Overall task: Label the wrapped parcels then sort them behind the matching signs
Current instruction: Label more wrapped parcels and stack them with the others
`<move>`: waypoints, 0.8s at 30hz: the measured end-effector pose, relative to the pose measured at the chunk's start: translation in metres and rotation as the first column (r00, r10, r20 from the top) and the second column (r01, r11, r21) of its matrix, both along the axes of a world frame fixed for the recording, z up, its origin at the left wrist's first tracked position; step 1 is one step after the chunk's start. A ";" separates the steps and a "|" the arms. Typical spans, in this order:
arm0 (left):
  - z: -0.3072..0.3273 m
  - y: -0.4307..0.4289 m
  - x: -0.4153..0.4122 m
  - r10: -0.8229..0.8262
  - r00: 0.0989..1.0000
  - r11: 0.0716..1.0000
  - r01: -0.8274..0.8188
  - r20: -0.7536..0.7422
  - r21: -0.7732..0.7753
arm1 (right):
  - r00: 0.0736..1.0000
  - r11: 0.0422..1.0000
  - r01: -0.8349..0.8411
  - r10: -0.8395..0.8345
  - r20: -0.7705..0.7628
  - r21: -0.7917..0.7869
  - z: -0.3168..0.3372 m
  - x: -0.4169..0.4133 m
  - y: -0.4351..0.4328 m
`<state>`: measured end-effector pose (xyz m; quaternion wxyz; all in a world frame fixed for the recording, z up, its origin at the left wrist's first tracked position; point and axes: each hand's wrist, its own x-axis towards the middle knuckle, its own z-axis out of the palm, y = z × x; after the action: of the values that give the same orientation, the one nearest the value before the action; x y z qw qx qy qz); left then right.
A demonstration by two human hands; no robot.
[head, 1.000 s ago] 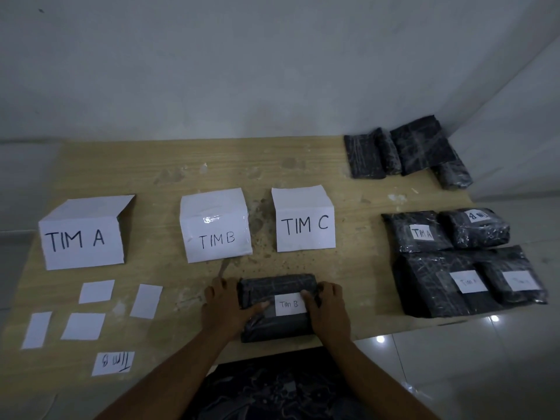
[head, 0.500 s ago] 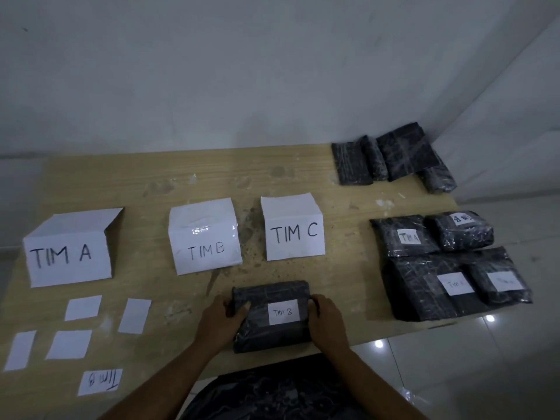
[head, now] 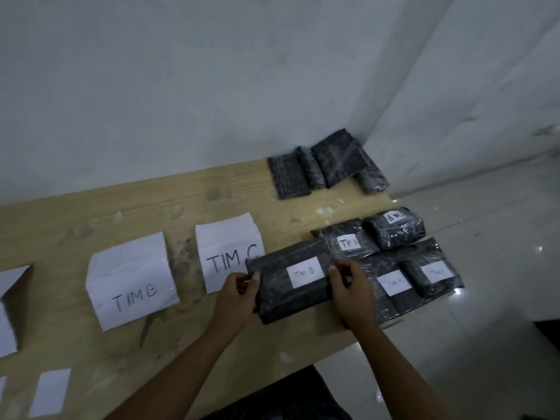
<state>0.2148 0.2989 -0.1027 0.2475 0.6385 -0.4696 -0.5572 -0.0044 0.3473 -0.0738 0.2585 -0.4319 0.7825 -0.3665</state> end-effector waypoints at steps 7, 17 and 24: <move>0.010 -0.039 -0.098 -0.013 1.000 0.999 0.014 0.016 -0.032 | 0.996 0.995 0.068 -0.062 -0.067 0.080 -0.007 -0.100 -0.033; -0.003 -0.055 -0.170 -0.059 0.998 0.997 0.057 0.038 0.047 | 0.985 0.963 -0.093 0.125 -0.116 0.253 -0.020 -0.179 -0.055; -0.010 -0.054 -0.186 -0.061 0.987 0.997 0.054 0.152 0.049 | 0.966 0.978 -0.028 0.080 -0.248 0.206 -0.034 -0.196 -0.061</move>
<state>0.0290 0.2449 -0.1125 0.1803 0.6710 -0.4929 -0.5237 -0.2002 0.2866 -0.1074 0.2082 -0.4681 0.8302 -0.2199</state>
